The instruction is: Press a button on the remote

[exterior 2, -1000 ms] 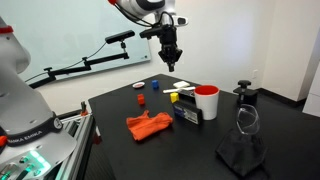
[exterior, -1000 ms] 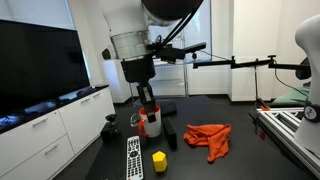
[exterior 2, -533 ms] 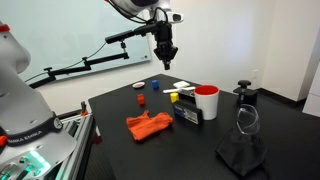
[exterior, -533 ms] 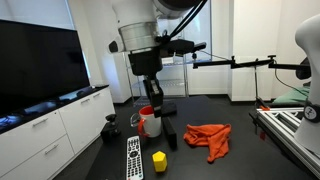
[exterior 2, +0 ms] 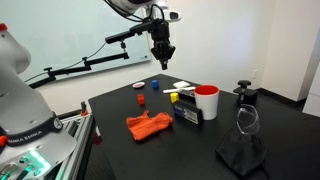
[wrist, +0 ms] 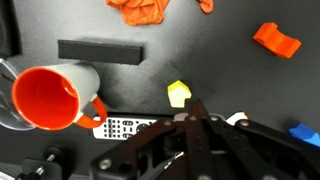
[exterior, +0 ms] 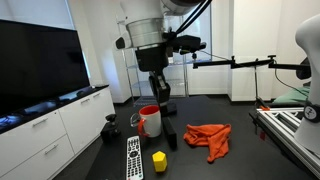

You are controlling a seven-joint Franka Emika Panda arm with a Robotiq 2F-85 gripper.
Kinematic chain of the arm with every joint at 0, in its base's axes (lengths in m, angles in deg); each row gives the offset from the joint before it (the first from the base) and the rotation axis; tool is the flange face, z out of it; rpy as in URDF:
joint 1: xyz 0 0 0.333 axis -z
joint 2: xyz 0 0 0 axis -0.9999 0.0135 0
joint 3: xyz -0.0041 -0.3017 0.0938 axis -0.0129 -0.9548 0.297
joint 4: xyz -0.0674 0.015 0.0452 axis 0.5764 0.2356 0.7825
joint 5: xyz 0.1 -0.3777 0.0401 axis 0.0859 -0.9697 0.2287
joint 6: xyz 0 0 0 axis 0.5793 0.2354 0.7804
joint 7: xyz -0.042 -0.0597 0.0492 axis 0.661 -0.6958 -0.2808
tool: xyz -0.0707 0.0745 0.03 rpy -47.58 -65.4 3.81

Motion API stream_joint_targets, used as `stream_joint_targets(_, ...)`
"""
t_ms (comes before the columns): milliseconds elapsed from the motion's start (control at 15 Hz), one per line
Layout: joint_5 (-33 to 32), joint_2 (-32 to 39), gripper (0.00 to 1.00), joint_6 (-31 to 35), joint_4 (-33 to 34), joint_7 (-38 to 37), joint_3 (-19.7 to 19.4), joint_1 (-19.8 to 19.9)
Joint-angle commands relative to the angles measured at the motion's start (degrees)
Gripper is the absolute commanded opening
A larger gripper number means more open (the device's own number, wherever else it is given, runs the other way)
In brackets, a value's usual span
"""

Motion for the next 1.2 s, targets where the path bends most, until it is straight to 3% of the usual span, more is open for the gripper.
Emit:
stream_joint_targets(0, 1.88, -2.93, 0.0, -0.35, -1.52, 2.47, -0.18, 0.27)
stream_joint_targets(800, 1.97, -3.69, 0.0, -0.88, -2.18, 2.87, -0.38, 0.17)
stream_joint_targets(867, 2.04, -3.65, 0.26, -1.04, -2.09, 2.82, -0.38, 0.18)
stream_joint_targets(933, 2.07, -3.64, 0.28, -1.01, -2.07, 2.71, -0.37, 0.17)
stream_joint_targets(1133, 2.14, -3.63, 0.48, -1.12, -1.99, 2.64, -0.38, 0.17)
